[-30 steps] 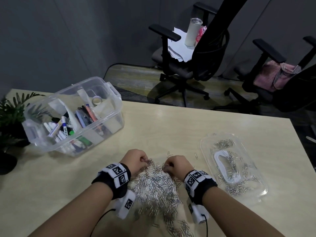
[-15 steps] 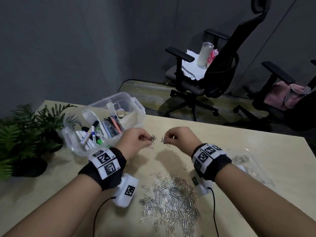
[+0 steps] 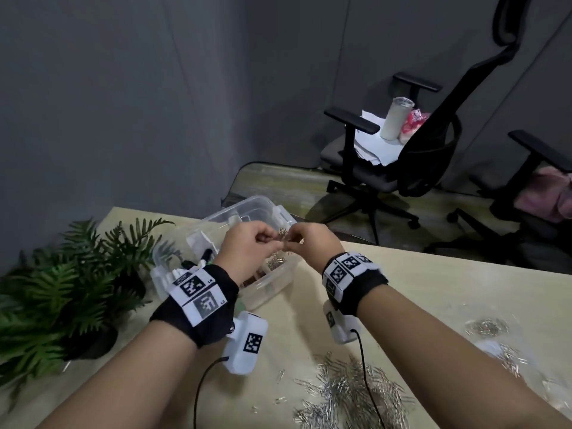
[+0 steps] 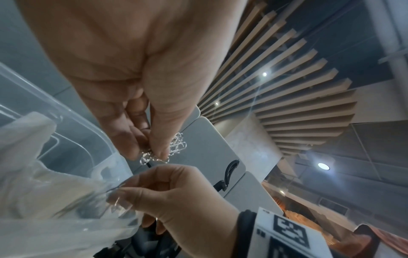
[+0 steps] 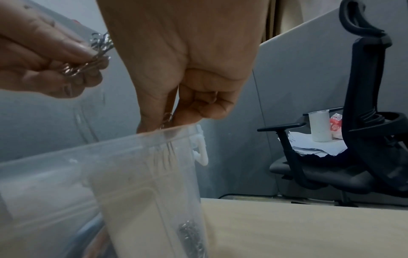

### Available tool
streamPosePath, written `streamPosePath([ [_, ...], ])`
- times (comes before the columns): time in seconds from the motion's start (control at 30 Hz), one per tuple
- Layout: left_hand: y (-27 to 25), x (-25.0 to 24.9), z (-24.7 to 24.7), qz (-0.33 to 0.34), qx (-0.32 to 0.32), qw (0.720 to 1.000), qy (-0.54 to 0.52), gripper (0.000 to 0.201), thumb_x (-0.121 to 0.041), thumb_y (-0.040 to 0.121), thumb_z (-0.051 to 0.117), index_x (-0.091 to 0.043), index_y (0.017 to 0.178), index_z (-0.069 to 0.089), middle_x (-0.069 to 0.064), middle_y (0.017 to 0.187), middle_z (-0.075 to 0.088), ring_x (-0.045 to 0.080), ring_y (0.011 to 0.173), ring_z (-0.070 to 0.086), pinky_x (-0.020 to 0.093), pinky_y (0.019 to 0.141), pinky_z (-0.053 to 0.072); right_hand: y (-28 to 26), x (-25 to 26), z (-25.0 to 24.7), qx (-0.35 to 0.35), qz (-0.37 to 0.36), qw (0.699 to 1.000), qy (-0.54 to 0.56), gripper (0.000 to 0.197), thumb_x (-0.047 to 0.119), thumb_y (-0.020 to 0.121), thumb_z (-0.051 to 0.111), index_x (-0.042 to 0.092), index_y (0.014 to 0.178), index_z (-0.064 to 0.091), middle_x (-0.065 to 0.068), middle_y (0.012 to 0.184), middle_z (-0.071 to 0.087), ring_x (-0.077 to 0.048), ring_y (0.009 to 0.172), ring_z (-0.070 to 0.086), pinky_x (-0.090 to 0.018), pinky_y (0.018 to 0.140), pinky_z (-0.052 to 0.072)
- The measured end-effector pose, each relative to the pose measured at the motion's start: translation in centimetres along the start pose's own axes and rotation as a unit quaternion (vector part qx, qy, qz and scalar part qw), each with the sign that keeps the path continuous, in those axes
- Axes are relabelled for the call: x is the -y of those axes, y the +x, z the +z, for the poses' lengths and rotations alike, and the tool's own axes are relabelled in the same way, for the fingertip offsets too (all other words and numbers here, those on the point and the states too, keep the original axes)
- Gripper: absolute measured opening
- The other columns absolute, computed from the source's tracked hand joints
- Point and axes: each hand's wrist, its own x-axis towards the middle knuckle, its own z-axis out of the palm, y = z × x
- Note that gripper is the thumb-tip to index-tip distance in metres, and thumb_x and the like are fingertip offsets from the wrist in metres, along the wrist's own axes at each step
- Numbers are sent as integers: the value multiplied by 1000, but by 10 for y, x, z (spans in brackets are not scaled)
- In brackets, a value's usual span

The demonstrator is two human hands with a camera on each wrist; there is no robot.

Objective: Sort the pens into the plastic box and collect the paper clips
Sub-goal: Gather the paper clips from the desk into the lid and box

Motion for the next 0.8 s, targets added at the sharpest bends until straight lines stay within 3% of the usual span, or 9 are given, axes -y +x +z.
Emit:
streamPosePath([
  [0.17,12,10,9,-5,8,1000,1,16,-7,78,75,-18,76,64,0,70,61,12,67,57,31,74,54,-2,-8,-3,2,-5,1000,16,19,30,80,73,22,96,68,7,94,69,-11,81,58,-27,74,46],
  [0.23,15,12,16,-7,4,1000,6,13,-6,78,74,-15,78,65,2,71,61,14,68,57,31,74,53,-4,-12,-6,-8,-11,1000,27,16,29,79,74,23,94,68,9,93,68,-5,74,53,-21,68,41],
  [0.3,17,16,23,-9,-5,1000,24,10,-6,79,73,-12,81,66,0,70,59,13,67,56,24,70,51,-7,-16,-10,-16,-15,999,32,15,26,80,73,21,93,69,9,95,67,-4,72,50,-19,66,37],
  [0.4,20,25,30,-19,-4,997,77,9,-10,80,74,-14,86,69,-3,79,60,3,64,54,7,61,40,-16,-24,-16,-37,-19,998,39,15,24,82,71,19,96,68,8,97,64,-9,74,52,-23,73,41],
  [0.47,22,31,34,-32,12,994,107,13,-15,79,75,-11,91,71,2,93,63,5,71,57,11,69,42,-25,-35,-19,-50,-10,998,40,15,26,83,70,20,97,68,9,97,63,-11,75,55,-26,75,44],
  [0.57,20,30,39,-40,36,987,154,20,-20,82,73,-7,97,71,0,94,59,16,88,58,24,85,45,-42,-57,-22,-55,20,998,32,16,28,84,70,22,98,67,9,97,63,-13,79,57,-30,79,47],
  [0.7,11,18,43,-11,8,988,156,17,-23,86,68,-10,96,70,1,94,63,17,88,59,23,79,42,-72,-90,-23,-41,68,996,25,19,31,85,68,21,101,66,6,101,62,-13,85,59,-32,85,48],
  [0.8,-2,5,52,46,-24,993,108,17,-25,87,67,-16,102,67,-1,99,64,11,86,60,22,78,45,-101,-121,-15,-7,111,994,-5,29,35,88,65,20,113,63,1,115,61,-17,102,58,-32,92,45],
])
